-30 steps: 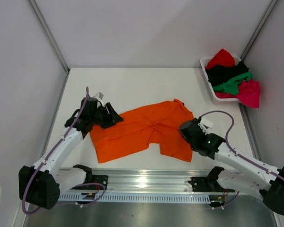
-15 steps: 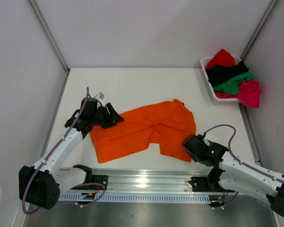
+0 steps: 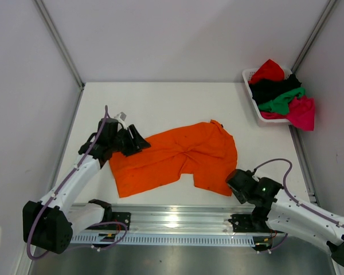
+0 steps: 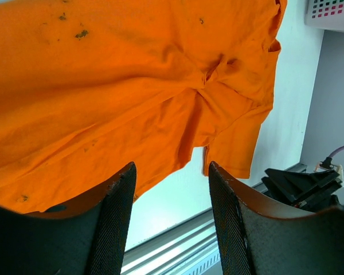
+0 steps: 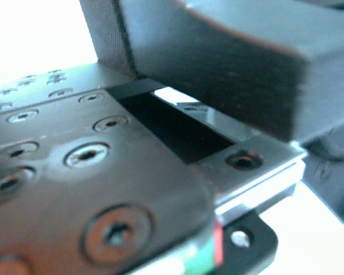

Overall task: Fold and stack the t-shirts
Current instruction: Fold the tshirt

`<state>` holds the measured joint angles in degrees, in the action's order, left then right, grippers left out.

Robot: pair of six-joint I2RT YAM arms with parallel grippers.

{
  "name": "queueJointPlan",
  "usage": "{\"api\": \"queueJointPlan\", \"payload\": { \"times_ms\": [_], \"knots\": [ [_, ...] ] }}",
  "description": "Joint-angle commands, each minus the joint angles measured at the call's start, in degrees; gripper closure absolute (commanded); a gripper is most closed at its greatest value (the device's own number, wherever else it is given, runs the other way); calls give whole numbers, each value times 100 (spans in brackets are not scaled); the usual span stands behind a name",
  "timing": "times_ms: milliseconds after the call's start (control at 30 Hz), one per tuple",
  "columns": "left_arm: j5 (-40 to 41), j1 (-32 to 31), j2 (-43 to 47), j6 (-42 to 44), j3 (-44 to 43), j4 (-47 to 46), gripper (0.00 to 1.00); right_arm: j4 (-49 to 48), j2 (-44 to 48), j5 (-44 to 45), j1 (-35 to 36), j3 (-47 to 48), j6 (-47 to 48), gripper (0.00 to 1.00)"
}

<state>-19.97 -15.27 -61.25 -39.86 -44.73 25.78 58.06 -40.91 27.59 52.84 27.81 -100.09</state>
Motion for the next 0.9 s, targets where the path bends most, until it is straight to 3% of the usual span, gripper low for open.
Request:
{"api": "queueJointPlan", "payload": {
  "times_ms": [0, 567, 867],
  "knots": [
    [-174, -29, 96, 92, 8, -126, 43, 30, 109, -272, 42, -293, -247, 50],
    [-165, -29, 430, 39, 123, -30, 43, -875, -233, -448, 69, -567, -81, 52],
    [-42, -29, 562, 83, 87, 68, 43, -656, -225, -571, 77, -523, -194, 52]
  ]
}}
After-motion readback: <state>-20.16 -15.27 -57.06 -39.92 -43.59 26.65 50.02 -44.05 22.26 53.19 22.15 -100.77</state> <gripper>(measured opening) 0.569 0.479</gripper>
